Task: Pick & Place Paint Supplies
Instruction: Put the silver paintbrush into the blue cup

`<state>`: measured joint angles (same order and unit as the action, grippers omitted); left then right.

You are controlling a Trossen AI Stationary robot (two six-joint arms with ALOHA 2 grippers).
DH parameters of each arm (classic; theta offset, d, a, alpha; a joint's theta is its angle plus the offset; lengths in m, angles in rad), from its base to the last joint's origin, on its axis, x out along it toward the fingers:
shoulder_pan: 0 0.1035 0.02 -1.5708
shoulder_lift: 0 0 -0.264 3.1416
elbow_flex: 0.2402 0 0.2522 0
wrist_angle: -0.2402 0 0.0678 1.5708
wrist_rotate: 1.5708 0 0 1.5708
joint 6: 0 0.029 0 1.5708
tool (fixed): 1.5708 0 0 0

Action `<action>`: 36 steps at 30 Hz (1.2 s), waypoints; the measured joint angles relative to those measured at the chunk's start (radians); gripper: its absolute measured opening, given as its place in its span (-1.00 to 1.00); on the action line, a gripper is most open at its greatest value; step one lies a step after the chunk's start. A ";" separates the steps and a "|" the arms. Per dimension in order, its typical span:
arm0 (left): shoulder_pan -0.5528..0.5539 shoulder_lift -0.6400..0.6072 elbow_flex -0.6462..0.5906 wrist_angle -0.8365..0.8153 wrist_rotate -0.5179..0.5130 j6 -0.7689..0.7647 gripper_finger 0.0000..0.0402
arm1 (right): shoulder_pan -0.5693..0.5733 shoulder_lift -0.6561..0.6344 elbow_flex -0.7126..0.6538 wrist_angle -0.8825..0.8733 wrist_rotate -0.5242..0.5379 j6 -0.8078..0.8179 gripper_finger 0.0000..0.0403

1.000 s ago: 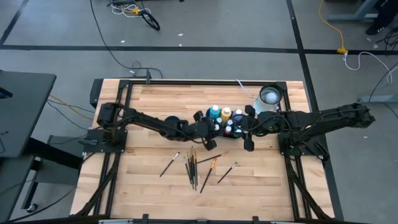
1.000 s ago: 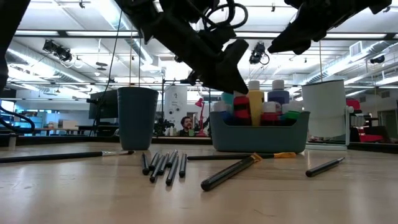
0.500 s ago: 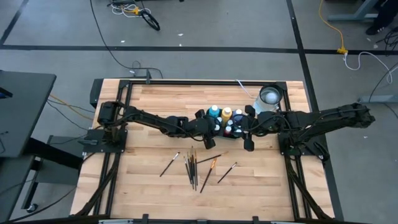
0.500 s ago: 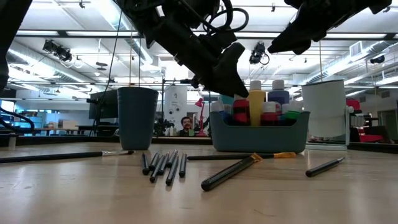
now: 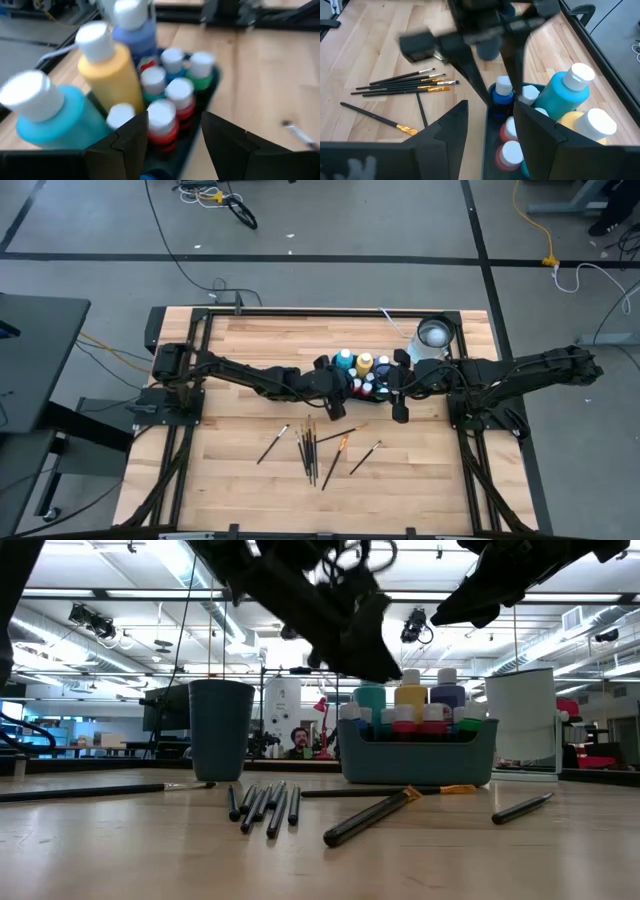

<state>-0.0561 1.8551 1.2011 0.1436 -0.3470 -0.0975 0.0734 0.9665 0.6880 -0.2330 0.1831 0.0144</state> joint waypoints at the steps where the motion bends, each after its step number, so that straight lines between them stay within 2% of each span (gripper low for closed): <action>1: -0.011 -0.014 0.000 0.005 0.001 0.000 -0.05 | 0.000 0.000 0.000 0.000 0.000 0.000 -0.20; 7: -0.079 -0.142 0.002 -0.128 0.002 -0.053 -0.08 | 0.000 0.000 0.000 0.000 0.000 -0.001 -0.20; 12: -0.140 -0.223 0.001 -0.379 0.000 -0.209 -0.08 | 0.000 0.000 -0.001 0.007 0.001 -0.003 -0.20; 16: -0.199 -0.225 -0.003 -0.531 0.003 -0.369 -0.10 | 0.000 0.000 -0.001 0.011 0.002 -0.003 -0.20; 22: -0.266 -0.200 -0.050 -0.590 0.032 -0.593 -0.15 | 0.000 0.000 -0.001 0.012 0.001 0.003 -0.20; 28: -0.292 -0.201 -0.150 -0.592 0.007 -0.744 -0.20 | 0.000 0.000 -0.001 0.013 0.001 0.008 -0.20; 33: -0.292 -0.200 -0.254 -0.594 -0.063 -0.828 -0.25 | 0.000 0.000 -0.001 0.013 0.001 0.009 -0.20; 36: -0.291 -0.200 -0.312 -0.544 -0.072 -0.839 -0.28 | 0.000 0.000 -0.001 0.013 0.001 0.009 -0.20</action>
<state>-0.3473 1.6550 0.8886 -0.4008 -0.4193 -0.9370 0.0734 0.9668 0.6872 -0.2199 0.1837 0.0235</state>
